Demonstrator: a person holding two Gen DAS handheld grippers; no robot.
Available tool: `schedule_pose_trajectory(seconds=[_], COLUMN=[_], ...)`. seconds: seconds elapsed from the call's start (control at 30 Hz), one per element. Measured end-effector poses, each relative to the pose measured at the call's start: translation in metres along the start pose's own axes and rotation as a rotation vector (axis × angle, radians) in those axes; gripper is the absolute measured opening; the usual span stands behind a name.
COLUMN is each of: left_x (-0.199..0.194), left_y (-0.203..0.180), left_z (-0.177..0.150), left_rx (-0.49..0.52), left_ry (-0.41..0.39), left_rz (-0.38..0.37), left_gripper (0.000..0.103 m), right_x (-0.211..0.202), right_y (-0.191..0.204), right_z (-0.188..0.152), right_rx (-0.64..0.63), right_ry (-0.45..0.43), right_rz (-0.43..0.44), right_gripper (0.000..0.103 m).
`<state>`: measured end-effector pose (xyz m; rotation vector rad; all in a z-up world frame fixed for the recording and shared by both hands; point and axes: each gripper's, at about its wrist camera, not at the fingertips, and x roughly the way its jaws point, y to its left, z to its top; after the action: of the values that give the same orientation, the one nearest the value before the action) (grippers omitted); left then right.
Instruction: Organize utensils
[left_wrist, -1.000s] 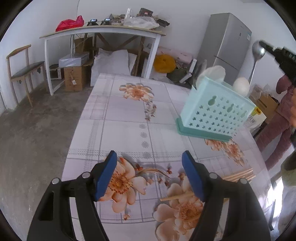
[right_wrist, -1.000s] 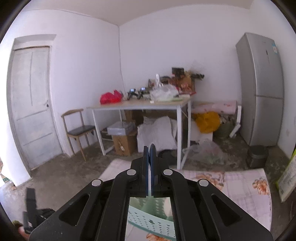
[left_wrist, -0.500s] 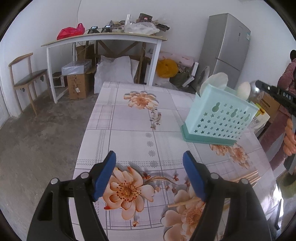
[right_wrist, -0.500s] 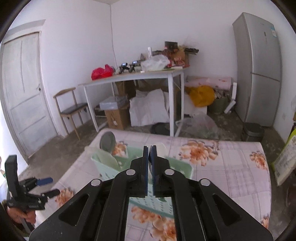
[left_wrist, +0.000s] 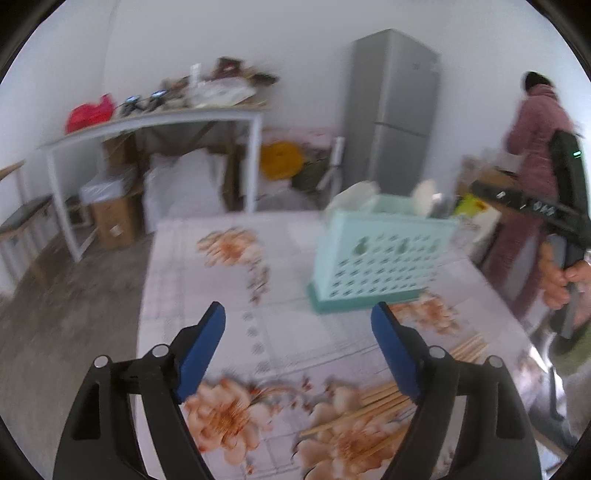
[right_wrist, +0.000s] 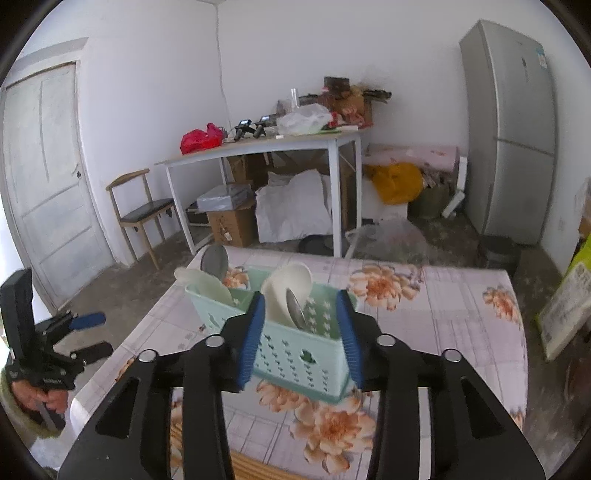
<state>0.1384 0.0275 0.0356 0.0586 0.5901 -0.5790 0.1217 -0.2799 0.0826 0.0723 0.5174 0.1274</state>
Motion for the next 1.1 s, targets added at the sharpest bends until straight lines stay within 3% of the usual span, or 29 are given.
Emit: schedule_pose_trajectory(seconds=[0.13, 0.23, 0.33, 0.53, 0.73, 1.1], left_x=[0.018, 0.042, 0.072, 0.124, 0.147, 0.142], left_y=[-0.013, -0.025, -0.030, -0.025, -0.039, -0.033], left_z=[0.018, 0.024, 0.029, 0.037, 0.040, 0.043], left_rx=[0.121, 0.228, 0.273, 0.205, 0.183, 0.037], left_ry=[0.002, 0.019, 0.052, 0.093, 0.100, 0.131], left_rz=[-0.111, -0.125, -0.140, -0.209, -0.275, -0.215], left_gripper=[0.084, 0.084, 0.084, 0.084, 0.084, 0.084], right_x=[0.013, 0.027, 0.042, 0.071, 0.077, 0.071], right_y=[-0.006, -0.009, -0.015, -0.032, -0.029, -0.016], right_z=[-0.008, -0.011, -0.015, -0.021, -0.022, -0.023], right_rx=[0.005, 0.007, 0.027, 0.098, 0.099, 0.131], right_ry=[0.066, 0.112, 0.148, 0.204, 0.212, 0.231], right_rz=[-0.001, 0.009, 0.025, 0.086, 0.111, 0.094], right_gripper=[0.046, 0.048, 0.049, 0.051, 0.053, 0.051])
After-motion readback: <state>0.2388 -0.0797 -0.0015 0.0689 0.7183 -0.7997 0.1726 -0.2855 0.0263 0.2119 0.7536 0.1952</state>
